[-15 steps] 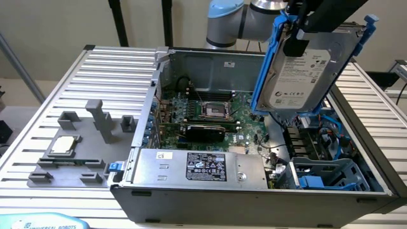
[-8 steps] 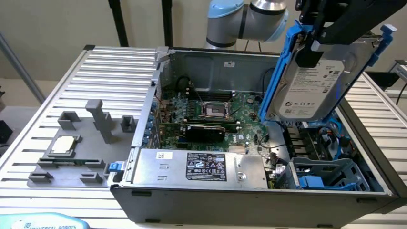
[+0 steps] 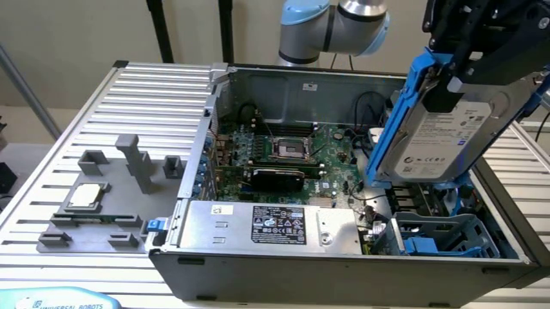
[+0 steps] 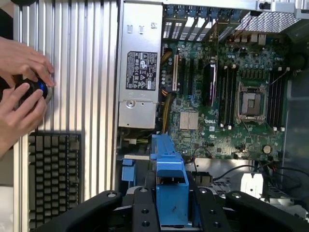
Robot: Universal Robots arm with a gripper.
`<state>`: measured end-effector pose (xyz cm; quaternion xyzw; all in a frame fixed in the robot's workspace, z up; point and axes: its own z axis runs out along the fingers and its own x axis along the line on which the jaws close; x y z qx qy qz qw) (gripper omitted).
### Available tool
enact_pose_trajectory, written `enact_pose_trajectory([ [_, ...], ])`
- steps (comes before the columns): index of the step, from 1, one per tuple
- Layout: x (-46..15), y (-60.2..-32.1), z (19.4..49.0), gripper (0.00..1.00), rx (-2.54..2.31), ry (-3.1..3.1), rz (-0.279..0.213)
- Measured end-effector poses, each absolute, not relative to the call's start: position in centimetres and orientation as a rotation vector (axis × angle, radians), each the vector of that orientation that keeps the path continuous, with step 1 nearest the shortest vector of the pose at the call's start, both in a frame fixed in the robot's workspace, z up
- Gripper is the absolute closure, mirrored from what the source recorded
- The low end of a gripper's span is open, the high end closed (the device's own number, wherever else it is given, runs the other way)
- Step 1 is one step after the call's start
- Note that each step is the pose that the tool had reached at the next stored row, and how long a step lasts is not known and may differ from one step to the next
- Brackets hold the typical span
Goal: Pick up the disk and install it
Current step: 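Pick up the disk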
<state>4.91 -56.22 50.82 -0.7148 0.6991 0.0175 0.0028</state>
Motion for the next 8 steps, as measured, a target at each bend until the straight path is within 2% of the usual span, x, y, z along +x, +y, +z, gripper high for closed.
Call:
enact_pose_trajectory([
  [8, 7.0, -58.3, 50.1, 0.67, -2.242, 2.192, 0.055],
])
